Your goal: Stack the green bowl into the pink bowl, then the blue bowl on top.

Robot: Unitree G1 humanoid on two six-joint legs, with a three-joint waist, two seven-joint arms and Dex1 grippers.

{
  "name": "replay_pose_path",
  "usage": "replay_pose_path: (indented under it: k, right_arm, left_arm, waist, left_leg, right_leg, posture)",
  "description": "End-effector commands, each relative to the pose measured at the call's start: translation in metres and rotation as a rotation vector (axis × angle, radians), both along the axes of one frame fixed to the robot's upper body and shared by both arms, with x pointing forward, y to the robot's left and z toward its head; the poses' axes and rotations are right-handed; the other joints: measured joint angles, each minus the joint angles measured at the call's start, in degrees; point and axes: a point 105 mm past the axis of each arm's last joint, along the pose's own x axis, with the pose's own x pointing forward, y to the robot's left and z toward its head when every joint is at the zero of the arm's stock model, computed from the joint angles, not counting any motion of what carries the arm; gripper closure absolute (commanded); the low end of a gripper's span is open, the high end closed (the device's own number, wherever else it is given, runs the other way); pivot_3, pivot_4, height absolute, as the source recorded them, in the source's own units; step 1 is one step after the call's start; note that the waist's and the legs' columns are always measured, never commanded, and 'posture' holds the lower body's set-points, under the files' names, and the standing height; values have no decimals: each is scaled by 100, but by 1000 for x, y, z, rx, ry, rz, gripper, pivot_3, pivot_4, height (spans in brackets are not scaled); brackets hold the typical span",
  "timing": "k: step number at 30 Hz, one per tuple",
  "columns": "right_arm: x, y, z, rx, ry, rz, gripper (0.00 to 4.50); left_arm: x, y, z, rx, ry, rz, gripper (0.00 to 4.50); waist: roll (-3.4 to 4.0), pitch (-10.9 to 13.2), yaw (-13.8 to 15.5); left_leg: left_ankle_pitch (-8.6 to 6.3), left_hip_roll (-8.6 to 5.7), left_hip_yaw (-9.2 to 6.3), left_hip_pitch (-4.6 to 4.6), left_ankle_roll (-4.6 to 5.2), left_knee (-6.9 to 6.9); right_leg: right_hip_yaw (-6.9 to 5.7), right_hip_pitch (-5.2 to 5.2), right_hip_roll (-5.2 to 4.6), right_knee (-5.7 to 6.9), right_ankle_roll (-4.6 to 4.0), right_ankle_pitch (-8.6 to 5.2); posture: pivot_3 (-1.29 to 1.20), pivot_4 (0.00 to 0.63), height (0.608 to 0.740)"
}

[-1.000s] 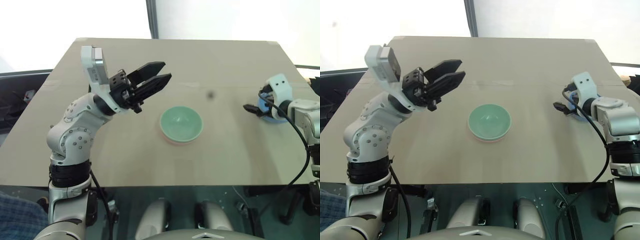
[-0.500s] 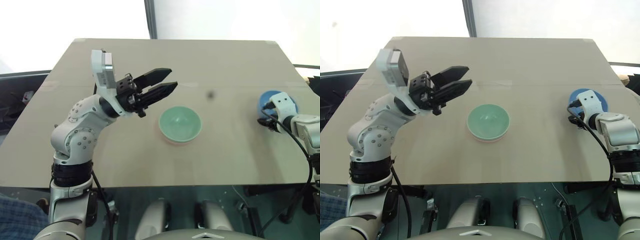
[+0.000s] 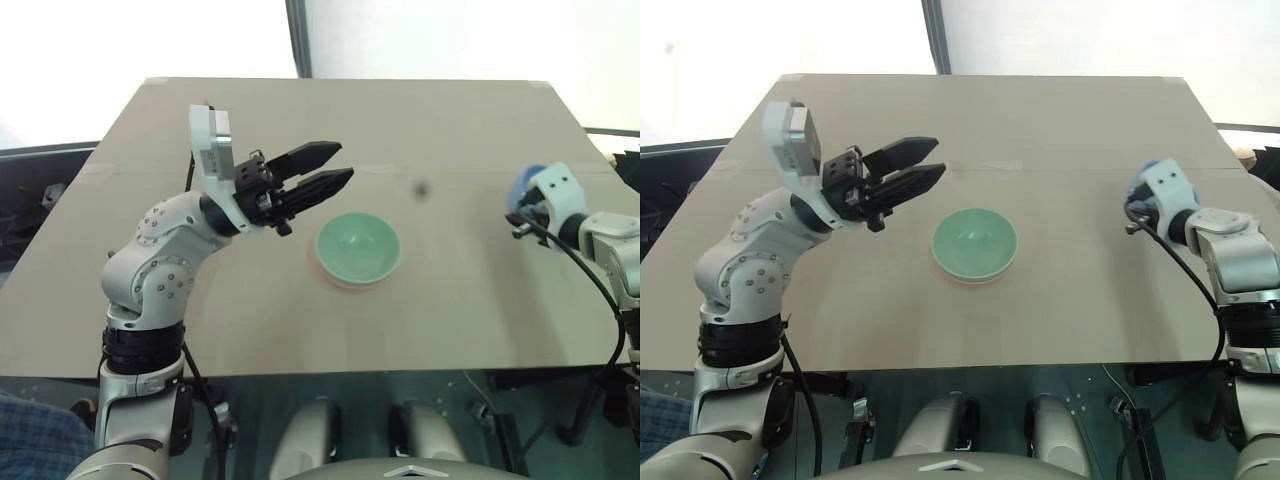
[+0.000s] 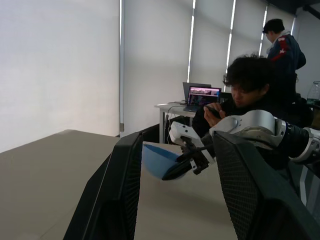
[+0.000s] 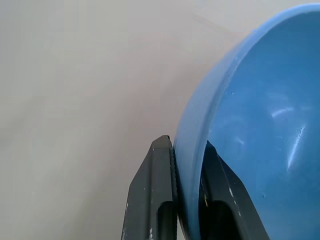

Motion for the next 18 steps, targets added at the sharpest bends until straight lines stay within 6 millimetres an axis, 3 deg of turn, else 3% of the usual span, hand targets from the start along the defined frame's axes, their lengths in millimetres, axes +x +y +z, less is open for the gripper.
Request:
replay_pose_path:
  k: [1,3,7,14,18]
  right_arm:
    - [-24,52,36,18,-104,296,4410]
    - [-40,76,44,14,-124,436,4410]
    - [-60,104,49,-15,-137,596,4410]
    - [-72,139,47,-92,-156,728,4410]
    - [-72,154,36,-159,-139,760,4410]
  left_arm:
    - [-2,6,8,-4,-47,23,2166]
    - [-1,10,7,5,-48,41,2166]
    - [1,21,5,24,-48,87,2166]
    - [-3,59,-10,97,-3,215,2166]
    - [-8,79,-18,155,21,276,2166]
  waist:
    - [0,0,14]
    - [0,0,28]
    - [-1,0,42]
    - [-2,2,4]
    - [-2,2,0]
  left_leg:
    - [0,0,-1,0,0,0]
    - [0,0,-2,0,0,0]
    - [-1,-1,-6,-1,0,0]
    - [-1,0,-10,0,-1,-7]
    - [1,0,-10,0,-4,-12]
  right_leg:
    - [0,0,0,-1,0,0]
    - [-1,1,-2,-3,0,0]
    - [-2,1,-5,-7,0,0]
    - [-4,-2,-9,-9,-2,-1]
    - [-4,-5,-11,-13,-3,-1]
  posture:
    - [0,150,740]
    - [0,150,740]
    - [0,150,740]
    - [0,150,740]
    - [0,150,740]
